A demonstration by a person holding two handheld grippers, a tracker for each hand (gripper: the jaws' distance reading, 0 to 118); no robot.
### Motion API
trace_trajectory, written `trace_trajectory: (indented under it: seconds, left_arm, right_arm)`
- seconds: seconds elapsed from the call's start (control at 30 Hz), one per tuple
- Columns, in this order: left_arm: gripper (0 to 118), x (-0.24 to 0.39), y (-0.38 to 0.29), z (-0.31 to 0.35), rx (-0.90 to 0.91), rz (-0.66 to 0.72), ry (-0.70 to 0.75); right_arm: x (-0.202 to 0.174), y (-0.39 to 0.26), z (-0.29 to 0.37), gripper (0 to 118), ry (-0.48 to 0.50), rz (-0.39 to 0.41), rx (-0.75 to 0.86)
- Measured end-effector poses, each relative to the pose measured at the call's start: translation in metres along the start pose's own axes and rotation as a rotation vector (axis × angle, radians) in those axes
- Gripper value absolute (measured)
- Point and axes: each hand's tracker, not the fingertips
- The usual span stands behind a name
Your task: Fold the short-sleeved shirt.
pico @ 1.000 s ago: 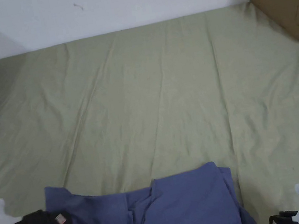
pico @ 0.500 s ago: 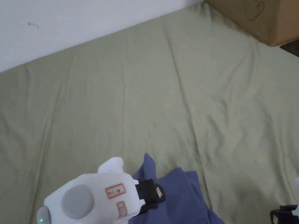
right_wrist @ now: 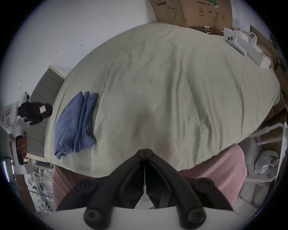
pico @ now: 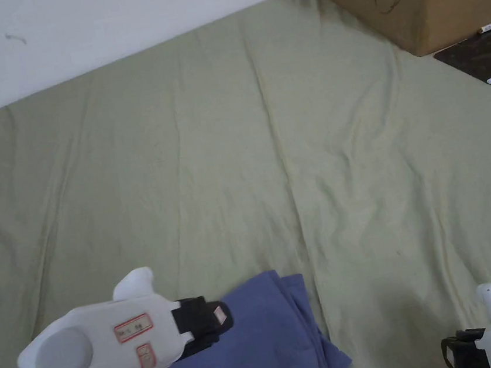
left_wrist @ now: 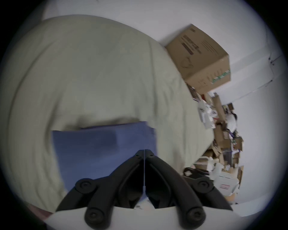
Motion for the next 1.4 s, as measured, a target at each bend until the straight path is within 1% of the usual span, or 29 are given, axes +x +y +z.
trace_trajectory:
  seconds: [0.03,0.1,0.2,0.3,0.33,0.4,0.47,0.53,0.6,0.7,0.9,1.0,1.1,1.17,1.23,1.33,1.4]
  left_arm:
    - [2,-0.014,-0.001,-0.001,-0.018,-0.001,0.035]
    - [1,-0.022,-0.01,-0.002,-0.042,-0.023,0.058]
    - [1,-0.03,-0.024,-0.011,-0.08,-0.009,0.043]
    - [1,-0.023,-0.035,-0.037,-0.133,-0.012,0.021]
    - [1,-0.016,-0.038,-0.047,-0.152,-0.012,0.014]
    - [1,0.002,-0.044,-0.067,-0.196,-0.064,-0.027]
    - [1,0.02,-0.048,-0.082,-0.203,-0.094,-0.024]
    - [1,0.037,-0.051,-0.098,-0.23,-0.169,-0.009]
    - [1,0.053,-0.054,-0.106,-0.269,-0.209,0.004]
    - [1,0.067,-0.054,-0.103,-0.242,-0.253,-0.015]
    - [1,0.056,-0.053,-0.091,-0.233,-0.129,-0.161]
    - [1,0.033,-0.047,-0.054,-0.133,-0.08,-0.168]
    - [1,-0.004,-0.044,0.001,-0.01,0.0,-0.181]
    - [1,-0.037,-0.046,0.03,0.057,0.056,-0.151]
    - [1,-0.073,-0.05,0.05,0.094,0.121,-0.072]
    - [1,-0.114,-0.067,0.063,0.083,0.193,0.015]
    - [1,-0.14,-0.075,0.059,0.068,0.236,0.001]
  right_arm:
    - [-0.002,0.0,-0.001,0,0.001,0.006,-0.002]
    - [-0.005,0.0,-0.002,0,0.0,0.019,-0.002]
    - [-0.007,0.001,-0.003,0,0.01,0.033,-0.008]
    - [-0.007,0.002,-0.004,0,0.009,0.039,-0.013]
    - [-0.007,0.001,-0.003,0,0.009,0.039,-0.013]
    - [-0.006,0.001,-0.001,0,0.006,0.034,-0.008]
    - [-0.003,0.0,0.0,0,0.008,0.024,-0.004]
    - [0.0,0.0,0.001,0,0.005,0.01,-0.004]
    - [0.002,-0.001,0.001,0,0.002,0.002,-0.007]
    - [0.003,-0.002,0.003,0,-0.002,0.002,-0.002]
    - [0.0,-0.002,0.007,0,-0.013,0.009,-0.003]
    - [-0.006,-0.001,0.01,0,-0.01,0.032,-0.003]
    - [-0.015,0.0,0.013,0,-0.014,0.062,0.0]
    - [-0.022,0.001,0.012,0,-0.006,0.077,0.0]
    - [-0.033,0.002,0.01,0,0.005,0.104,-0.002]
    - [-0.055,0.004,0.006,0,0.032,0.15,-0.006]
    - [-0.072,0.01,0.004,0,0.087,0.178,-0.013]
